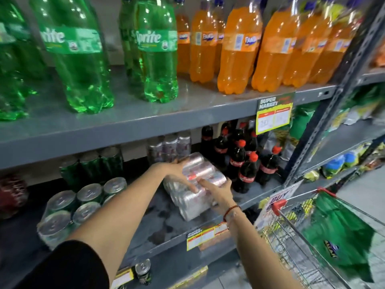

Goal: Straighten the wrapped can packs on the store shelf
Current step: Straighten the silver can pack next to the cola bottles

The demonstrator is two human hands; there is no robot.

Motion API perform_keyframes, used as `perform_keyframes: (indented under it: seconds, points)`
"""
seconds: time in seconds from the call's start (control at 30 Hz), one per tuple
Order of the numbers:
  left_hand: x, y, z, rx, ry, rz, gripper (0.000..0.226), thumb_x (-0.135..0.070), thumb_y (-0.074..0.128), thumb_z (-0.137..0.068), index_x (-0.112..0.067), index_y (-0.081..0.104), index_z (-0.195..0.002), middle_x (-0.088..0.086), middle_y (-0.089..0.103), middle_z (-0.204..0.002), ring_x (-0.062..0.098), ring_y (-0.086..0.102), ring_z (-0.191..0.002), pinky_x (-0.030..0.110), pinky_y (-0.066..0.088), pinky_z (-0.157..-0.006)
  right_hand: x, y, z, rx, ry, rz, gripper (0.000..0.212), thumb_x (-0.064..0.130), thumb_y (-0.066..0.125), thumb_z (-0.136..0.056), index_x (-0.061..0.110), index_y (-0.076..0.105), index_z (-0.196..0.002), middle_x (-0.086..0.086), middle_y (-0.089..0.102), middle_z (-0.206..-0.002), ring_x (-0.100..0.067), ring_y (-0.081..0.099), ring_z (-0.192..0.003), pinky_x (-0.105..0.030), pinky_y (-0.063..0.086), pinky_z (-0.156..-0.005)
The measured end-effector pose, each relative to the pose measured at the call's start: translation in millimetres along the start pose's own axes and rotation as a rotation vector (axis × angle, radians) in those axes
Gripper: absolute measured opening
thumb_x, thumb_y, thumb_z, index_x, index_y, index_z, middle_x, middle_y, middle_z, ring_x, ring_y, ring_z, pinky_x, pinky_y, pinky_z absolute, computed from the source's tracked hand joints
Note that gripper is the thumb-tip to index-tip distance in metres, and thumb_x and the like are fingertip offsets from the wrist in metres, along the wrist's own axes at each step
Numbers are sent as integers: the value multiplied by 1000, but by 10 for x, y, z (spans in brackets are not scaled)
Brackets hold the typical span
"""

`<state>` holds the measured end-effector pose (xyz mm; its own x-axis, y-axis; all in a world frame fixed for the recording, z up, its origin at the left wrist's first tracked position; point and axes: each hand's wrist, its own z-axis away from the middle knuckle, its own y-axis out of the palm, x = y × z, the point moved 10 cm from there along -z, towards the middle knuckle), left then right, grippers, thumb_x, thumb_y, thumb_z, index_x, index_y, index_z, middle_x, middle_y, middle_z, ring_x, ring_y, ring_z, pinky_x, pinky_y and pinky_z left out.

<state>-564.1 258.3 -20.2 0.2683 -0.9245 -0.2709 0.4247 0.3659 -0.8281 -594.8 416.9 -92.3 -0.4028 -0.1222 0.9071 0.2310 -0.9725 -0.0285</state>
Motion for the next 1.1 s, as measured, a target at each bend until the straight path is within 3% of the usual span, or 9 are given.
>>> perform_keyframes:
  seconds: [0.2, 0.3, 0.4, 0.5, 0.6, 0.73, 0.83, 0.93, 1.1]
  points:
    - [121, 75, -1, -106, -46, 59, 136, -76, 70, -50, -33, -16, -147, 7, -19, -157, 28, -11, -145, 48, 5, -118, 113, -26, -91, -42, -98, -29, 122, 60, 87, -25, 22, 37, -129, -11, 53, -132, -28, 57, -115, -44, 52, -90]
    - [218, 100, 67, -225, -86, 121, 138, -84, 65, -41, -38, -14, -146, 10, -16, -157, 36, -11, -144, 57, 4, -115, 301, -50, 9, -39, -191, -24, 77, 44, 86, -41, 17, 52, -105, -13, 65, -107, -26, 64, -89, -35, 51, -70]
    - [315, 115, 260, -462, -95, 193, 141, -90, 58, -33, -38, -9, -145, 13, -1, -155, 37, 5, -140, 54, 16, -110, 584, -16, 169, 3, -397, 61, 41, 27, 84, -59, 26, 55, -88, -7, 64, -97, -19, 61, -83, -34, 53, -73]
    - [391, 329, 557, -715, -118, 317, 148, -99, 42, -24, -33, -9, -146, 17, 3, -152, 36, 11, -137, 55, 21, -108, 806, 120, 394, 79, -664, 260, 54, 38, 79, -55, 27, 55, -102, -4, 57, -111, -10, 56, -99, -23, 48, -84]
    - [430, 595, 667, -835, -133, 340, 146, -100, 37, -33, -22, -9, -147, 21, 3, -153, 40, 14, -138, 57, 26, -105, 860, 244, 629, 132, -885, 382, 66, 43, 76, -58, 29, 50, -117, 3, 46, -122, 5, 43, -113, -6, 35, -92]
    - [424, 769, 692, -830, -154, 420, 151, -93, 49, -37, -14, -26, -143, 23, -4, -155, 38, 11, -142, 54, 26, -107, 747, 343, 765, 93, -1085, 477, 50, 34, 77, -64, 21, 57, -109, -7, 41, -130, -23, 38, -130, -36, 38, -106]
    - [425, 761, 700, -801, -187, 473, 158, -93, 48, -31, -7, -28, -139, 24, -8, -155, 37, 8, -143, 53, 23, -110, 717, 410, 795, 51, -1116, 530, 47, 34, 78, -65, 21, 57, -105, -5, 41, -128, -28, 41, -125, -39, 39, -104]
    - [408, 729, 750, -744, -207, 495, 157, -87, 58, -36, -6, -30, -138, 23, -13, -155, 37, 6, -144, 51, 21, -111, 827, 338, 774, 58, -1072, 496, 49, 47, 76, -65, 24, 59, -105, 1, 46, -120, -19, 48, -117, -28, 42, -97]
    - [-2, 686, 956, -863, -166, 731, 138, -55, 80, -56, -29, -24, -144, 16, -15, -156, 43, 30, -136, 50, 44, -97, 918, 123, 386, 280, -664, 158, 57, 35, 66, -85, 25, 42, -136, -3, 41, -137, 2, 57, -104, -14, 46, -85]
